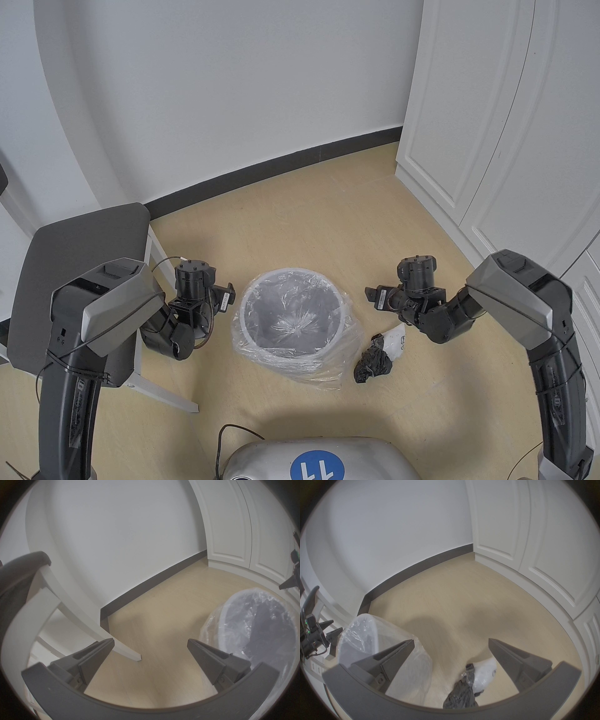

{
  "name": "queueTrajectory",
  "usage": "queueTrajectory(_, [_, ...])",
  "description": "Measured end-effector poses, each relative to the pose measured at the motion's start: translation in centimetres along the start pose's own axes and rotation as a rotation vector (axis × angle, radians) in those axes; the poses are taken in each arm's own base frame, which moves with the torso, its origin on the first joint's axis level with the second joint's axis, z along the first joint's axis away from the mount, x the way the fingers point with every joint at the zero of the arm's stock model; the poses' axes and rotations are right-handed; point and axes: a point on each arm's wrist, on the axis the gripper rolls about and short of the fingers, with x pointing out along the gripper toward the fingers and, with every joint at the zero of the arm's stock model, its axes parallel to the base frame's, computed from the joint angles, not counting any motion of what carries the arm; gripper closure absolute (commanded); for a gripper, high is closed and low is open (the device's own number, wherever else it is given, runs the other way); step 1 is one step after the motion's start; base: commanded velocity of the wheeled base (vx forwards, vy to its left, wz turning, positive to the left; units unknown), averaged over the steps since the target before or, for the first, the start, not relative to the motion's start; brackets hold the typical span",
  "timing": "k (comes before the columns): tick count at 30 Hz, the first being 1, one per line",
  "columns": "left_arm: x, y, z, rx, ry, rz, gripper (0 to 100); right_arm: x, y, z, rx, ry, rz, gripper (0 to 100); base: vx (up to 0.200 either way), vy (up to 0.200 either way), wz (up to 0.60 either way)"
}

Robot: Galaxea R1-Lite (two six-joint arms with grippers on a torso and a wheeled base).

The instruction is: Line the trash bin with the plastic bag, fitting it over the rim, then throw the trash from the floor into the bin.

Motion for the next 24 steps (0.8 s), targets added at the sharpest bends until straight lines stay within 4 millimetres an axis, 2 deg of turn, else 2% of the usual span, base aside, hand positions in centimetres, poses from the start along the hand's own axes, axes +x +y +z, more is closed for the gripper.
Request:
queueTrajectory(5, [-2.8,0.4,0.4,-0.012,-0.002,-0.016,0,-4.0,-0.6,0.4,0.043,-0.013,-0.003,0,0.0,0.0,0.0])
queueTrajectory(7, [-4.5,0.2,0.5,-0.033,0.008,-0.036,0,-5.9,-0.4,1.0,0.054,-0.026,0.006,0,0.0,0.0,0.0])
queueTrajectory(12, [-8.2,-0.6,0.6,-0.112,0.029,-0.091,0,-9.4,0.2,2.1,0.044,-0.053,0.033,0,0.0,0.0,0.0])
queueTrajectory(19, [-11.8,-2.5,0.9,-0.171,0.023,-0.168,0,-12.2,0.3,2.6,-0.011,-0.061,0.047,0,0.0,0.0,0.0])
queueTrajectory(24, [-13.2,-4.2,0.8,-0.169,0.021,-0.143,0,-13.2,0.0,2.8,-0.052,-0.063,0.046,0,0.0,0.0,0.0])
